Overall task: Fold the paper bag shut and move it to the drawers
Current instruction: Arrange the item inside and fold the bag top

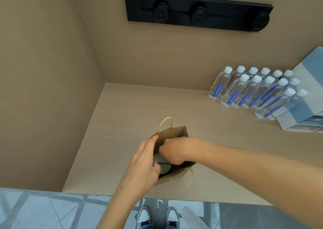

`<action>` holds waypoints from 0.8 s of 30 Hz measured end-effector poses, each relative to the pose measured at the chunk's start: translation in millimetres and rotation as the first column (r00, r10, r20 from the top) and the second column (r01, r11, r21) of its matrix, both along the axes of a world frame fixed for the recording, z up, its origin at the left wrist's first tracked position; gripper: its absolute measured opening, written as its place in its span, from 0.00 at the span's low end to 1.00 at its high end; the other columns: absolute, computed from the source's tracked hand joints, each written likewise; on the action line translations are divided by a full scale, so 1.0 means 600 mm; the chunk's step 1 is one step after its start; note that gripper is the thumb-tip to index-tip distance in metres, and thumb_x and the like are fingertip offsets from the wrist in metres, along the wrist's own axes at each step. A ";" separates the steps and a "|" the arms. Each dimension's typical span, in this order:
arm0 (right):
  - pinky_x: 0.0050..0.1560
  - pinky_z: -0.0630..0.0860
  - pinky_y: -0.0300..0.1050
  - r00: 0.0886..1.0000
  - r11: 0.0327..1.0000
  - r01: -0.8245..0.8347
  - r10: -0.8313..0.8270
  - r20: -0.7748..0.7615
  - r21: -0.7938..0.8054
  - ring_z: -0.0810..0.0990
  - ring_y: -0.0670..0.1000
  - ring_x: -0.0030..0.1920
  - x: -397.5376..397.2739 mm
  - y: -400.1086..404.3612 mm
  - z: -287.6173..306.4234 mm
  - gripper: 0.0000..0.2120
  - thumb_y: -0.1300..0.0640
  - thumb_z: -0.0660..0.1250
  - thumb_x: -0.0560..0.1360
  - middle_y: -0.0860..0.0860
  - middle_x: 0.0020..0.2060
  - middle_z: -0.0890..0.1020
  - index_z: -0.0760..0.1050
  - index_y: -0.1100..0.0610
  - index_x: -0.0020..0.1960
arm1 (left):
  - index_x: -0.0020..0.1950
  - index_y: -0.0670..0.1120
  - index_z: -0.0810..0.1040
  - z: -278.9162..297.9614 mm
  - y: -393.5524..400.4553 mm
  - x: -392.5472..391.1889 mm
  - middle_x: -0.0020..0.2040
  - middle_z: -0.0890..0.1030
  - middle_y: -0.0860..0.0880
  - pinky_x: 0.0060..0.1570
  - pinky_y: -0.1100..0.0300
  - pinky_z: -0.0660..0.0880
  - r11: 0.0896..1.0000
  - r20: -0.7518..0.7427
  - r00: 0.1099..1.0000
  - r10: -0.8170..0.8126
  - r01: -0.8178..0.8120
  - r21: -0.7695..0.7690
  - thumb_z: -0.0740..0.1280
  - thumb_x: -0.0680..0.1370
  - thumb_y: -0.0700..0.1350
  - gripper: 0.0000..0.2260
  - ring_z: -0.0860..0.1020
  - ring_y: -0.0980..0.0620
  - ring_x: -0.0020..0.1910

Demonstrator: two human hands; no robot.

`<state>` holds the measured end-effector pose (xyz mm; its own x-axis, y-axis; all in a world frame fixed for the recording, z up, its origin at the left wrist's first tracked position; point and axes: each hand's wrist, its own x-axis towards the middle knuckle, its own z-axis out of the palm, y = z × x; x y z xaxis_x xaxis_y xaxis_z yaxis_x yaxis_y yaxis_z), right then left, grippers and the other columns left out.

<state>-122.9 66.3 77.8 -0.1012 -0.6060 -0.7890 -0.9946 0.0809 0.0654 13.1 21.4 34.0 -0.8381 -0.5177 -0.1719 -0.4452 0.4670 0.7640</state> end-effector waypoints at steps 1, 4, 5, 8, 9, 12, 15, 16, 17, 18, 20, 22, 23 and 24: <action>0.25 0.66 0.42 0.998 0.997 0.036 -0.032 0.049 -0.073 0.72 0.51 0.29 -0.007 0.002 0.025 0.07 0.65 0.61 0.78 0.53 0.35 0.74 0.77 0.62 0.52 | 0.74 0.59 0.57 0.001 -0.003 0.000 0.72 0.63 0.60 0.58 0.57 0.71 1.000 -0.019 1.000 -0.010 0.010 -0.007 0.61 0.74 0.38 0.31 0.71 0.55 0.62; 0.29 0.72 0.43 0.935 0.881 0.304 -0.202 0.293 -0.363 0.76 0.54 0.33 -0.044 0.035 0.101 0.10 0.64 0.59 0.77 0.52 0.34 0.76 0.78 0.55 0.48 | 0.71 0.64 0.59 0.002 -0.015 0.003 0.69 0.65 0.64 0.53 0.52 0.75 0.998 -0.073 0.995 -0.064 0.062 -0.029 0.62 0.75 0.43 0.28 0.73 0.61 0.52; 0.32 0.75 0.45 0.864 0.768 0.463 -0.277 0.421 -0.444 0.78 0.52 0.35 -0.060 0.056 0.118 0.12 0.63 0.59 0.77 0.52 0.35 0.80 0.79 0.52 0.47 | 0.70 0.67 0.59 0.002 -0.019 0.005 0.69 0.64 0.65 0.50 0.53 0.76 0.997 -0.085 0.993 -0.078 0.076 -0.031 0.62 0.76 0.47 0.26 0.73 0.62 0.49; 0.34 0.78 0.49 0.585 0.348 0.807 -0.355 0.729 -0.477 0.79 0.51 0.32 -0.096 0.129 0.116 0.13 0.66 0.59 0.77 0.53 0.33 0.83 0.79 0.53 0.43 | 0.69 0.73 0.56 0.001 -0.033 0.018 0.67 0.63 0.71 0.44 0.59 0.74 0.997 -0.122 0.989 -0.079 0.080 0.006 0.59 0.77 0.62 0.22 0.76 0.61 0.41; 0.34 0.77 0.51 0.511 0.248 0.859 -0.370 0.776 -0.447 0.78 0.52 0.31 -0.099 0.152 0.095 0.13 0.69 0.59 0.76 0.54 0.34 0.83 0.78 0.56 0.43 | 0.70 0.73 0.56 0.001 -0.040 0.025 0.66 0.64 0.73 0.43 0.59 0.76 0.997 -0.142 0.988 -0.058 0.064 0.042 0.58 0.76 0.65 0.23 0.77 0.59 0.40; 0.33 0.73 0.52 0.260 0.048 0.963 -0.420 0.870 -0.264 0.78 0.54 0.31 -0.079 0.208 0.006 0.19 0.78 0.57 0.73 0.59 0.46 0.81 0.75 0.57 0.50 | 0.72 0.72 0.54 -0.019 -0.066 0.061 0.67 0.68 0.70 0.46 0.49 0.80 0.989 -0.158 0.987 0.000 0.023 0.144 0.61 0.77 0.56 0.27 0.80 0.51 0.41; 0.41 0.78 0.43 0.195 0.192 0.975 -0.473 0.859 -0.115 0.80 0.49 0.35 -0.040 0.240 -0.064 0.40 0.72 0.66 0.72 0.47 0.66 0.69 0.59 0.40 0.73 | 0.71 0.76 0.49 -0.033 -0.070 0.082 0.64 0.72 0.64 0.45 0.55 0.80 0.978 0.007 0.996 -0.092 0.089 0.191 0.68 0.72 0.43 0.41 0.81 0.53 0.43; 0.42 0.79 0.39 0.204 0.254 0.963 -0.479 0.854 -0.088 0.80 0.46 0.36 -0.031 0.243 -0.080 0.47 0.68 0.69 0.70 0.40 0.68 0.64 0.51 0.34 0.75 | 0.71 0.77 0.47 -0.035 -0.063 0.079 0.66 0.68 0.69 0.44 0.59 0.79 0.962 0.035 0.992 -0.124 0.112 0.248 0.71 0.70 0.44 0.45 0.81 0.54 0.44; 0.41 0.79 0.37 0.202 0.279 0.957 -0.468 0.860 -0.073 0.80 0.44 0.35 -0.025 0.241 -0.092 0.51 0.65 0.71 0.69 0.35 0.68 0.62 0.47 0.29 0.74 | 0.71 0.77 0.46 -0.037 -0.054 0.071 0.66 0.64 0.74 0.42 0.62 0.78 0.946 0.034 0.990 -0.138 0.121 0.300 0.75 0.68 0.46 0.48 0.81 0.55 0.43; 0.39 0.77 0.35 0.204 0.279 0.957 -0.442 0.874 -0.082 0.78 0.43 0.34 -0.020 0.235 -0.100 0.52 0.62 0.73 0.67 0.34 0.67 0.63 0.45 0.27 0.73 | 0.71 0.76 0.46 -0.040 -0.045 0.061 0.65 0.62 0.77 0.41 0.64 0.77 0.939 0.020 0.992 -0.127 0.113 0.326 0.77 0.66 0.48 0.50 0.80 0.56 0.42; 0.36 0.76 0.36 0.228 0.245 0.959 -0.381 0.896 -0.140 0.74 0.42 0.32 -0.016 0.218 -0.107 0.53 0.60 0.76 0.66 0.36 0.65 0.68 0.46 0.27 0.73 | 0.72 0.74 0.51 -0.048 -0.036 0.040 0.62 0.67 0.75 0.38 0.66 0.75 0.948 -0.017 0.998 -0.064 0.066 0.310 0.80 0.64 0.50 0.49 0.78 0.56 0.38; 0.39 0.80 0.45 0.219 0.189 0.968 -0.332 0.917 -0.162 0.75 0.49 0.33 -0.020 0.204 -0.108 0.50 0.60 0.76 0.66 0.33 0.69 0.65 0.50 0.29 0.73 | 0.69 0.73 0.60 -0.054 -0.036 0.025 0.56 0.75 0.68 0.36 0.67 0.74 0.955 -0.064 0.998 0.007 0.012 0.296 0.80 0.65 0.51 0.42 0.75 0.58 0.34; 0.41 0.81 0.50 0.197 0.161 0.975 -0.318 0.927 -0.152 0.76 0.55 0.35 -0.023 0.201 -0.108 0.48 0.60 0.76 0.67 0.30 0.70 0.63 0.52 0.29 0.73 | 0.66 0.73 0.65 -0.057 -0.038 0.021 0.54 0.78 0.66 0.35 0.68 0.73 0.955 -0.087 0.996 0.029 -0.002 0.297 0.80 0.65 0.51 0.37 0.73 0.59 0.33; 0.40 0.80 0.52 0.174 0.143 0.980 -0.308 0.936 -0.135 0.76 0.58 0.35 -0.026 0.200 -0.108 0.48 0.60 0.76 0.68 0.28 0.71 0.61 0.52 0.29 0.72 | 0.63 0.73 0.69 -0.060 -0.040 0.018 0.54 0.79 0.64 0.35 0.69 0.73 0.954 -0.105 0.994 0.039 -0.006 0.299 0.79 0.66 0.51 0.33 0.72 0.60 0.33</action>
<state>-138.4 186.2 13.0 -0.5390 -0.7977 -0.2703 -0.0996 0.3790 -0.9200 24.0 -2.4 -2.0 -0.8491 -0.4758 -0.2295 -0.3594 0.2020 0.9110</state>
